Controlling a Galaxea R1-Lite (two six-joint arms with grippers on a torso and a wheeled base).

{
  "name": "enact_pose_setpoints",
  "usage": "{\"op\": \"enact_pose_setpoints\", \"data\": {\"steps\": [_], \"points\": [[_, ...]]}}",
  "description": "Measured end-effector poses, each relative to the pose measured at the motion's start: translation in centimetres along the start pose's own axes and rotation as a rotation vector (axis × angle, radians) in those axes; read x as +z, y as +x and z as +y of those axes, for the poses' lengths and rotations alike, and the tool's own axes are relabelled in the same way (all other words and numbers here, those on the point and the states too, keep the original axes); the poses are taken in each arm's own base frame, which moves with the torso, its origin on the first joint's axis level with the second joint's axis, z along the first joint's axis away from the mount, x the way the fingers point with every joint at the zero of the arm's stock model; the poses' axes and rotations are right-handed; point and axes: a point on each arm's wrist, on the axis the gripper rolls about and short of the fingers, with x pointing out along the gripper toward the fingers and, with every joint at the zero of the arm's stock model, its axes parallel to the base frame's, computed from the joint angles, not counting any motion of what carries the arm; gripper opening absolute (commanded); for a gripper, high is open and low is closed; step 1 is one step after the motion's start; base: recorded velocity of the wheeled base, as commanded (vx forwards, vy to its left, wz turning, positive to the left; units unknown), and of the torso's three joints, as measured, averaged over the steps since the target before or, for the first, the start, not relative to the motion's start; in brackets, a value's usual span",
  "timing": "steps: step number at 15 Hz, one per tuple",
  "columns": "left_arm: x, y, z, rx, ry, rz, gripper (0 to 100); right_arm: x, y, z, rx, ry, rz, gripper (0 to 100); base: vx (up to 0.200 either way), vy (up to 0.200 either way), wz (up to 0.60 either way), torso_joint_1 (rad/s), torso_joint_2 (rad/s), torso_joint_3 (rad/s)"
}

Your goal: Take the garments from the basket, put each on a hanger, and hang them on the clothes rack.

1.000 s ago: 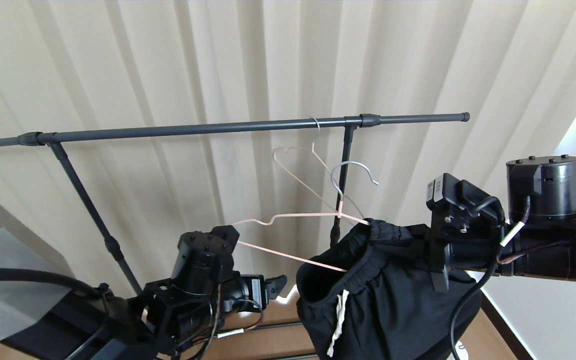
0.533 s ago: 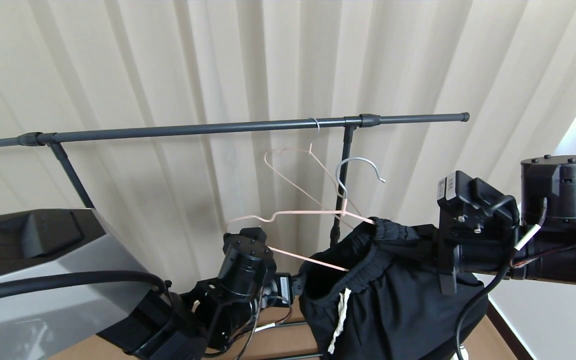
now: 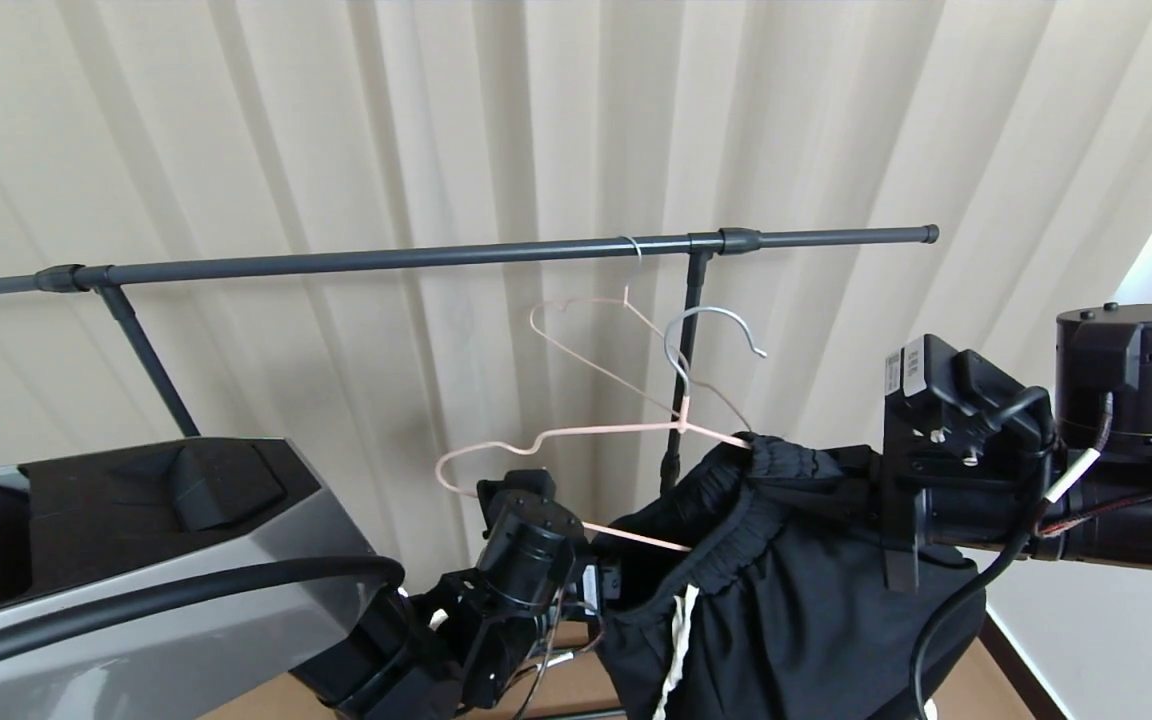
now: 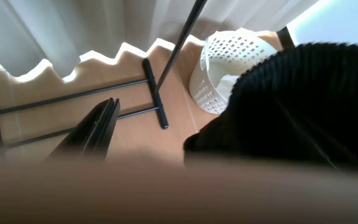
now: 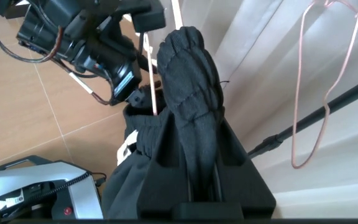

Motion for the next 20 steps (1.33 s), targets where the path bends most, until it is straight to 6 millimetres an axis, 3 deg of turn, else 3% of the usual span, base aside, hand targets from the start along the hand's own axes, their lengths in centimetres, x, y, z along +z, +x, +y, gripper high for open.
{"op": "enact_pose_setpoints", "data": {"steps": [7, 14, 20], "points": [[-0.6, -1.4, 1.0, 0.019, 0.018, 0.023, 0, -0.5, -0.4, -0.3, -0.016, 0.013, 0.010, 0, 0.000, 0.000, 0.00, 0.000, 0.00, 0.000], [0.6, -3.0, 1.2, 0.006, 0.024, -0.011, 0, -1.4, -0.3, -0.6, -0.023, 0.039, 0.038, 0, 0.000, 0.000, 0.00, 0.000, 0.00, 0.000], [3.0, -3.7, 3.4, 0.046, -0.004, -0.087, 0, -2.7, -0.6, -0.7, -0.022, 0.034, -0.004, 0, 0.000, 0.000, 0.00, 0.000, 0.00, 0.000]]}}
